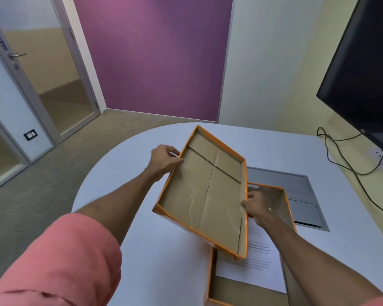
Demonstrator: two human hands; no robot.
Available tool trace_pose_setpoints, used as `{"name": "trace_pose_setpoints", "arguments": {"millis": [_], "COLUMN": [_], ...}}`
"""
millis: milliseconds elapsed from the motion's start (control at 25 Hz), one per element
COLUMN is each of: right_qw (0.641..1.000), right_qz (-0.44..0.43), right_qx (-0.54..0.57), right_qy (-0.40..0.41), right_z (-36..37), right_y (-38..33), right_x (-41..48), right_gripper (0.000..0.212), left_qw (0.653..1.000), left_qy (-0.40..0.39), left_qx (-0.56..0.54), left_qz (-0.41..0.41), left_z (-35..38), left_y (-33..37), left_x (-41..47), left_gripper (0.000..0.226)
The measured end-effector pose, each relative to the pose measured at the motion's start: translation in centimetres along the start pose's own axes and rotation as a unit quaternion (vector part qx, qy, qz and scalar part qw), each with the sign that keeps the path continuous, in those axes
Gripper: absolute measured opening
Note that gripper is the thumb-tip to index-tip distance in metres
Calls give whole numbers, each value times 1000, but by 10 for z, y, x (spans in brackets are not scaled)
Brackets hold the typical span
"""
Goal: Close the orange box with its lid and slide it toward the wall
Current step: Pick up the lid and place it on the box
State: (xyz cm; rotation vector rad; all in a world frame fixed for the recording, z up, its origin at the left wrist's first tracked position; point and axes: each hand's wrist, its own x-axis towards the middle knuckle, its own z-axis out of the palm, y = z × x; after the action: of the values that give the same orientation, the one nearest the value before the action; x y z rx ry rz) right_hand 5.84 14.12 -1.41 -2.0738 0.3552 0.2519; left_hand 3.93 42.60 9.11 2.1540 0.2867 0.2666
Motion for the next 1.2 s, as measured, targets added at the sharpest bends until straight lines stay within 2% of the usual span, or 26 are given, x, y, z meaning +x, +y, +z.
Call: {"name": "trace_pose_setpoints", "arguments": {"millis": [200,280,360,440,520,600,680,760,920,1040,1080,1200], "right_qw": [998,999,999,996,991,986,978,977,987,980,977,967], "right_qz": [37,10,-41,-87,-132,-122,-103,-99,-70,-61,-64,-82], "right_qx": [35,33,7,4,34,107,168,177,143,189,203,241], "right_qy": [-34,-16,10,28,13,-26,-63,-72,-33,-10,-4,2], "right_z": [-23,-33,-48,-63,-74,-81,-87,-93,-101,-108,-112,-126], "right_y": [28,21,-2,-32,-66,-98,-120,-129,-129,-131,-131,-132], "right_x": [-14,-20,-27,-32,-33,-35,-37,-39,-42,-46,-46,-47], "right_gripper": [26,26,17,31,43,49,42,34,23,19,20,20], "left_qw": [996,995,994,992,991,991,990,989,983,970,963,952], "left_qy": [59,78,77,75,80,77,68,60,-9,-77,-104,-187], "left_qx": [20,10,6,1,-13,-34,-43,-49,-116,-225,-247,-224], "left_qz": [65,68,82,98,104,109,116,123,140,60,12,-90], "left_z": [32,47,60,74,88,101,111,118,121,119,117,105], "left_y": [62,79,91,101,111,120,127,132,131,117,112,93], "left_x": [-27,-36,-44,-51,-56,-59,-60,-60,-60,-55,-52,-46], "left_gripper": [22,24,29,32,37,44,50,55,60,38,41,75]}}
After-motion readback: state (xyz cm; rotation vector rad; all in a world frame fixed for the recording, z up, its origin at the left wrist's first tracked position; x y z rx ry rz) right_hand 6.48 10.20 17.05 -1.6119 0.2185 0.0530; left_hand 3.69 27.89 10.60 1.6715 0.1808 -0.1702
